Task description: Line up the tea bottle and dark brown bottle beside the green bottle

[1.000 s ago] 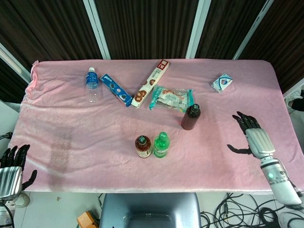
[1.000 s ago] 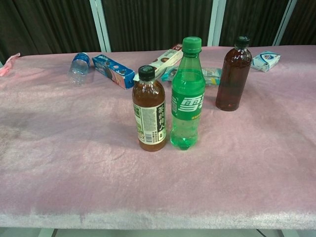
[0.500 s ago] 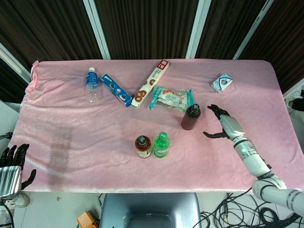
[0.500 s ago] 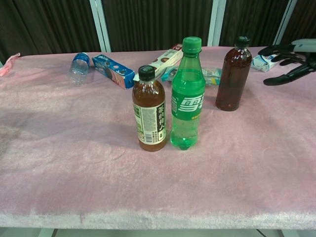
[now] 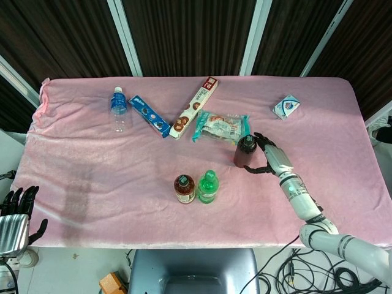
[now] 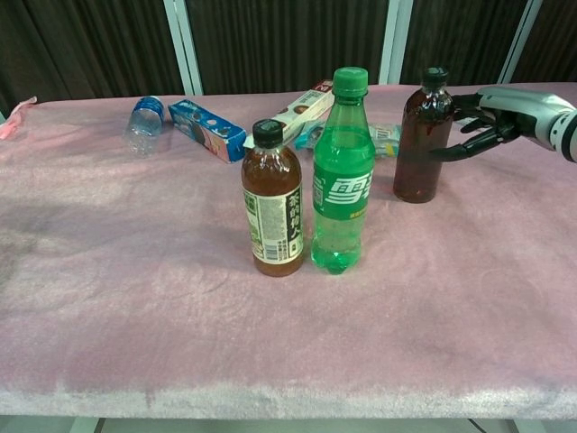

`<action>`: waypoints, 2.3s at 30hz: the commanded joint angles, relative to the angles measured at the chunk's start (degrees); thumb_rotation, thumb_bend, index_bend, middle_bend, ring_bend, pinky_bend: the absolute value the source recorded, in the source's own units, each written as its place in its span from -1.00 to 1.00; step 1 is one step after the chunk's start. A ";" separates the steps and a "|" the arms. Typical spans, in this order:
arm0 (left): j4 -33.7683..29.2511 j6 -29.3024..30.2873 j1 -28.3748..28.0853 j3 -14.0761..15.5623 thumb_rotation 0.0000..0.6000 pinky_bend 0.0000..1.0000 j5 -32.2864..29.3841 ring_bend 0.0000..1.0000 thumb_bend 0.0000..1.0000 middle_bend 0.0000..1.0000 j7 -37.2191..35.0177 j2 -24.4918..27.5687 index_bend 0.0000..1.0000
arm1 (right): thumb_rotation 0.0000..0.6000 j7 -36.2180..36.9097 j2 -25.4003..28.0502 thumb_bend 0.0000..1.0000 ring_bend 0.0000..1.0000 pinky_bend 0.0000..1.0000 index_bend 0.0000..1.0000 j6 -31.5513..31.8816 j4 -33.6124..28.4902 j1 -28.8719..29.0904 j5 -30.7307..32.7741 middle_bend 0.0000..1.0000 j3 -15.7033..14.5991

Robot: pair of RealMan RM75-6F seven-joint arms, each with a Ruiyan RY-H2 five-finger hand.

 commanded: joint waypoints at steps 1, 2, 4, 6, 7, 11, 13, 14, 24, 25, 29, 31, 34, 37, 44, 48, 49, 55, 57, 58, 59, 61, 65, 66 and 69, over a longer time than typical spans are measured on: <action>0.02 -0.10 0.07 -0.11 1.00 -1.00 0.07 -1.00 -0.33 -0.83 0.03 -0.04 -1.00 | 1.00 -1.01 -1.86 -0.35 -0.50 -0.29 0.01 2.26 1.38 0.13 0.29 -0.42 0.52; 0.02 -0.12 0.11 -0.15 1.00 -1.00 0.12 -1.00 -0.33 -0.83 0.04 -0.05 -1.00 | 1.00 -1.41 -2.36 -0.35 -0.38 -0.20 0.16 2.88 1.79 0.11 0.35 -0.32 0.57; 0.00 -0.24 0.17 -0.24 1.00 -1.00 0.23 -1.00 -0.33 -0.83 0.01 -0.05 -1.00 | 1.00 -2.24 -3.22 -0.35 -0.18 -0.05 0.38 3.98 2.33 0.02 0.56 -0.15 0.61; -0.01 -0.23 0.27 -0.34 1.00 -1.00 0.35 -1.00 -0.33 -0.83 -0.11 -0.02 -1.00 | 1.00 -2.56 -3.83 -0.33 -0.02 0.09 0.58 5.82 2.33 -0.37 0.10 0.00 0.67; -0.01 -0.20 0.32 -0.40 1.00 -1.00 0.40 -1.00 -0.33 -0.83 -0.19 0.00 -1.00 | 1.00 -2.64 -4.04 -0.32 0.03 0.14 0.67 7.03 2.23 -0.68 -0.40 0.06 0.64; 0.09 -0.02 0.59 -0.61 1.00 -1.00 0.56 -1.00 -0.33 -0.83 -0.55 0.04 -1.00 | 1.00 -1.90 -3.85 -0.28 0.15 0.19 0.86 13.06 -0.01 -2.82 -4.35 0.21 -0.40; 0.13 -0.04 0.66 -0.69 1.00 -1.00 0.66 -1.00 -0.33 -0.83 -0.66 0.03 -1.00 | 1.00 -1.11 -2.66 -0.28 0.18 0.19 0.91 15.47 -2.45 -4.25 -6.45 0.24 -1.40; 0.15 -0.09 0.68 -0.71 1.00 -1.00 0.70 -1.00 -0.33 -0.83 -0.66 0.02 -1.00 | 1.00 -0.73 -2.04 -0.28 0.20 0.20 0.93 16.25 -3.65 -4.84 -7.14 0.26 -1.80; -0.07 -0.73 0.73 -0.89 1.00 -1.00 1.07 -1.00 -0.33 -0.83 0.24 -0.25 -1.00 | 1.00 1.37 2.84 -0.28 0.22 0.20 0.96 20.65 -14.23 -9.75 -13.50 0.28 -7.37; -0.10 -0.79 0.72 -0.94 1.00 -1.00 1.06 -1.00 -0.33 -0.83 0.29 -0.24 -1.00 | 1.00 1.92 2.75 -0.28 0.22 0.20 0.96 20.60 -14.69 -9.93 -13.84 0.28 -7.77; -0.19 -1.10 0.74 -1.02 1.00 -1.00 1.06 -1.00 -0.33 -0.83 0.35 -0.20 -1.00 | 1.00 2.38 1.48 -0.28 0.22 0.20 0.96 20.72 -14.65 -10.35 -15.09 0.28 -9.08; -0.20 -1.10 0.79 -1.08 1.00 -1.00 1.08 -1.00 -0.33 -0.82 0.28 -0.16 -1.00 | 1.00 2.56 0.70 -0.28 0.22 0.20 0.96 20.43 -14.36 -10.33 -15.16 0.28 -9.35; -0.21 -1.20 0.84 -1.19 1.00 -1.00 1.04 -1.00 -0.33 -0.82 0.16 -0.11 -1.00 | 1.00 2.67 -0.51 -0.28 0.22 0.20 0.96 19.79 -13.63 -10.15 -14.87 0.28 -9.43; -0.20 -1.37 0.89 -1.21 1.00 -1.00 1.03 -1.00 -0.33 -0.82 0.01 -0.06 -1.00 | 1.00 3.26 -1.43 -0.28 0.22 0.20 0.96 19.06 -13.17 -10.01 -14.56 0.28 -9.49; -0.17 -1.74 0.93 -1.30 1.00 -1.00 1.00 -1.00 -0.33 -0.82 -0.10 -0.03 -1.00 | 1.00 3.27 -2.54 -0.28 0.22 0.20 0.93 18.34 -11.95 -9.77 -14.14 0.28 -9.25; -0.37 -2.02 0.83 -1.47 1.00 -1.00 0.92 -1.00 -0.33 -0.82 0.04 0.12 -1.00 | 1.00 3.08 -2.69 -0.29 0.16 0.20 0.68 18.35 -11.47 -9.81 -14.25 0.28 -9.26; -0.40 -2.04 0.84 -1.48 1.00 -1.00 0.91 -1.00 -0.33 -0.82 0.06 0.13 -1.00 | 1.00 3.22 -2.65 -0.29 0.13 0.19 0.62 18.46 -11.37 -9.84 -14.55 0.26 -9.35; -0.46 -2.18 0.86 -1.54 1.00 -1.00 0.96 -1.00 -0.33 -0.81 0.17 0.11 -1.00 | 1.00 4.84 -2.00 -0.29 -0.23 0.06 -0.07 18.66 -11.08 -9.93 -15.92 -0.12 -9.87; -0.48 -2.20 0.87 -1.56 1.00 -1.00 0.98 -1.00 -0.33 -0.81 0.23 0.08 -1.00 | 1.00 5.49 -1.64 -0.29 -0.31 0.01 -0.34 18.52 -11.27 -9.93 -16.08 -0.25 -9.92; -0.49 -2.22 0.87 -1.56 1.00 -1.00 0.99 -1.00 -0.33 -0.81 0.24 0.09 -1.00 | 1.00 5.69 -1.50 -0.29 -0.34 -0.01 -0.46 18.57 -11.30 -9.96 -16.19 -0.31 -9.95; -0.50 -2.25 0.86 -1.58 1.00 -1.00 0.98 -1.00 -0.33 -0.81 0.26 0.09 -1.00 | 1.00 5.79 -1.37 -0.29 -0.38 -0.03 -0.57 18.59 -11.32 -9.98 -16.34 -0.36 -10.02; -0.51 -2.28 0.89 -1.59 1.00 -1.00 0.98 -1.00 -0.33 -0.81 0.32 0.07 -1.00 | 1.00 6.12 -0.92 -0.29 -0.45 -0.06 -0.77 18.65 -11.58 -10.04 -16.63 -0.45 -10.16; -0.49 -2.07 1.00 -1.57 1.00 -1.00 1.18 -1.00 -0.33 -0.81 0.32 0.02 -1.00 | 1.00 6.25 0.60 -0.29 -0.53 -0.11 -0.98 19.63 -12.64 -10.51 -17.74 -0.58 -10.63; -0.50 -2.01 1.02 -1.57 1.00 -1.00 1.23 -1.00 -0.33 -0.81 0.32 0.01 -1.00 | 1.00 6.08 1.14 -0.29 -0.56 -0.14 -1.00 19.87 -13.00 -10.66 -18.11 -0.62 -10.86; -0.50 -1.76 1.13 -1.50 1.00 -1.00 1.49 -1.00 -0.33 -0.81 0.30 0.01 -1.00 | 1.00 5.63 4.07 -0.29 -0.66 -0.24 -1.00 21.25 -15.21 -11.53 -20.14 -0.74 -12.21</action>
